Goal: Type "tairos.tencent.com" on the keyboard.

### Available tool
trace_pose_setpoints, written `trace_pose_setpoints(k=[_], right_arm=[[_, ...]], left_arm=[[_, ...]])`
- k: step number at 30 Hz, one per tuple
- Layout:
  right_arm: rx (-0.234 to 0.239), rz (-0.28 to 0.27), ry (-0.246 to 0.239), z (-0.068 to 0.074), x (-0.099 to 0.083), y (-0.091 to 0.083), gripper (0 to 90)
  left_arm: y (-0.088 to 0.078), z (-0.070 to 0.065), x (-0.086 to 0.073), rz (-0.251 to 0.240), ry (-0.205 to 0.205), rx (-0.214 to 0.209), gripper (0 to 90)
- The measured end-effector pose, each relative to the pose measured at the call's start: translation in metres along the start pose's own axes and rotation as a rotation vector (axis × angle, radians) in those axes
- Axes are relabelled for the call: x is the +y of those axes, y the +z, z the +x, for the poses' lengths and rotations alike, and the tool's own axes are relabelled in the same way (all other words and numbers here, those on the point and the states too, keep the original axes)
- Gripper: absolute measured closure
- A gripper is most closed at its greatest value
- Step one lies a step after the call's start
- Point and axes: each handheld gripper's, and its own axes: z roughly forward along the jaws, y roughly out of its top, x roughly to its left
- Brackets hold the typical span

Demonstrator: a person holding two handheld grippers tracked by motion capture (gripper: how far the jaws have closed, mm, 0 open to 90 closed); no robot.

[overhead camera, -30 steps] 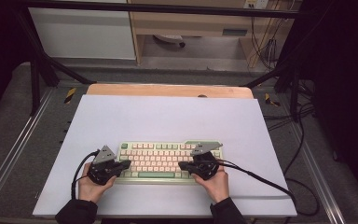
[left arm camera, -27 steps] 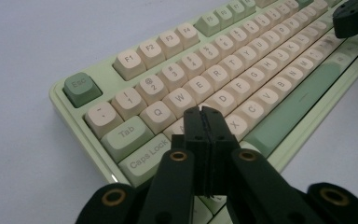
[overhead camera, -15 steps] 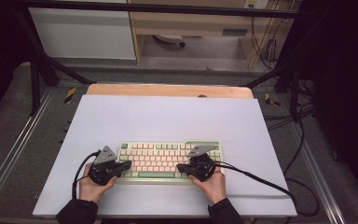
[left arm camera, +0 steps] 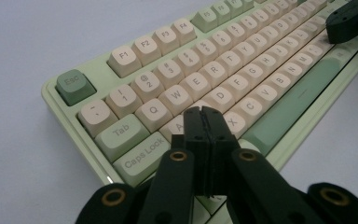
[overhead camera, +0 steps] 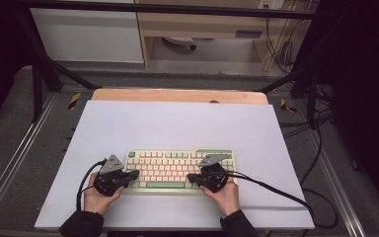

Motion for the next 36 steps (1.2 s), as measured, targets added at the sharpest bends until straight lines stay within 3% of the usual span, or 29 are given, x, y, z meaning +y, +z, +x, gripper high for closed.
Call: trace_pose_setpoints(k=[8,25,36], right_arm=[[-0.015,-0.01,-0.006,-0.001,0.002,-0.008,90.0],[-0.053,-0.027,0.035,-0.016,-0.01,-0.031,90.0],[-0.053,-0.035,0.045,-0.02,-0.017,-0.036,90.0]], left_arm=[[-0.001,0.0,0.0,-0.003,0.001,0.0,89.2],[0.0,-0.01,0.009,-0.013,0.018,-0.009,89.0],[0.017,-0.026,0.017,0.008,0.045,-0.034,89.2]])
